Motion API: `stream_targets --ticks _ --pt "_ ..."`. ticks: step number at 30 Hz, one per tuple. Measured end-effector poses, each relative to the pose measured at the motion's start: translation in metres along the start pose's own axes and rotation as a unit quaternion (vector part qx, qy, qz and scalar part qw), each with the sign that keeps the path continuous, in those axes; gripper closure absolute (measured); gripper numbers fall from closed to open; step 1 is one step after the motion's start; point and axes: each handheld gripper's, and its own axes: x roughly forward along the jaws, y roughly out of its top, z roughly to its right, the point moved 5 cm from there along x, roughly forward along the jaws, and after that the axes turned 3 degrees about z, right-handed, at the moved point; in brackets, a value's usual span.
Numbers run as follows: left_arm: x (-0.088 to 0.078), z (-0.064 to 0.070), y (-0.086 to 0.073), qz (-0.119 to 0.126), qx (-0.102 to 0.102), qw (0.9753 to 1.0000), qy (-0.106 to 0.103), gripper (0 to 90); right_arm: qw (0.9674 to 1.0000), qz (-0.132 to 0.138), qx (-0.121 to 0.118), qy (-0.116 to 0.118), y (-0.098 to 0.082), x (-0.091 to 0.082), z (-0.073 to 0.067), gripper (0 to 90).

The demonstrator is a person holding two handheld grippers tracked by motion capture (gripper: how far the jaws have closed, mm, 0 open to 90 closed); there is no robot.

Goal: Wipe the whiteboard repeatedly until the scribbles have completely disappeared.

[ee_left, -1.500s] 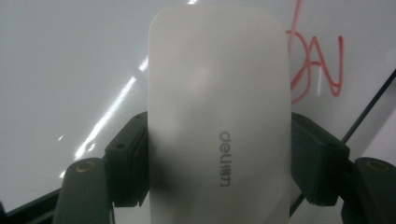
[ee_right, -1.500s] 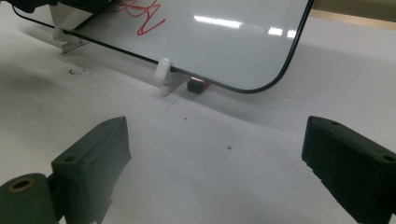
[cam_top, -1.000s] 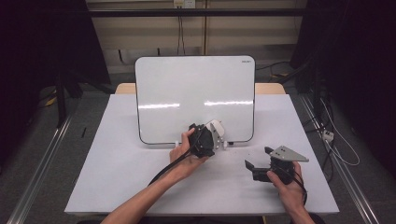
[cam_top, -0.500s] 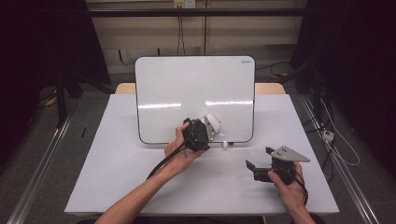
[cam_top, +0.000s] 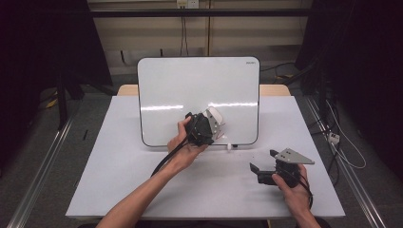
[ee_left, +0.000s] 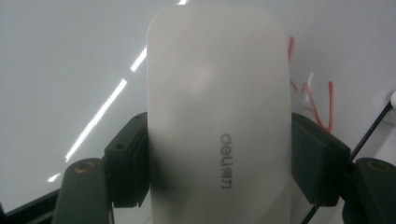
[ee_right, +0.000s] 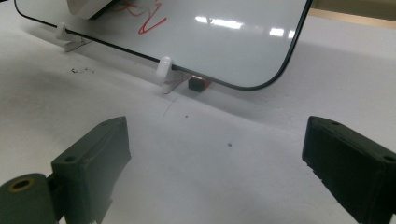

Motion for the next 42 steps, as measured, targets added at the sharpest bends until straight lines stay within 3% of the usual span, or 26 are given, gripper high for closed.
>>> stream_targets --ticks 10,16,23,24,29,32,42 --pt "0.007 0.020 0.009 0.007 0.024 0.9997 -0.006 30.2 1.0000 0.001 -0.001 -0.001 0.000 -0.001 0.000 7.8" --pt "0.010 0.028 0.012 0.016 0.015 0.9997 -0.009 30.1 1.0000 0.003 0.000 -0.002 0.000 -0.003 0.001 7.7" --pt "0.013 0.044 0.015 0.009 0.040 0.9991 -0.012 30.1 1.0000 0.004 0.000 0.000 0.001 -0.002 0.000 7.7" --pt "0.014 0.045 0.016 0.013 0.028 0.9994 -0.017 30.1 1.0000 0.004 -0.001 0.000 0.001 -0.002 0.000 7.7" --pt "0.018 0.059 0.022 0.011 0.049 0.9985 -0.023 30.1 1.0000 0.002 -0.001 -0.001 0.001 -0.001 0.000 7.7" --pt "0.018 0.057 0.020 0.018 0.045 0.9984 -0.030 30.1 1.0000 0.004 -0.004 0.002 0.001 -0.001 -0.002 7.7" --pt "0.013 0.050 0.016 0.010 0.047 0.9985 -0.025 30.3 1.0000 0.006 0.001 -0.001 0.000 -0.005 0.002 7.6"
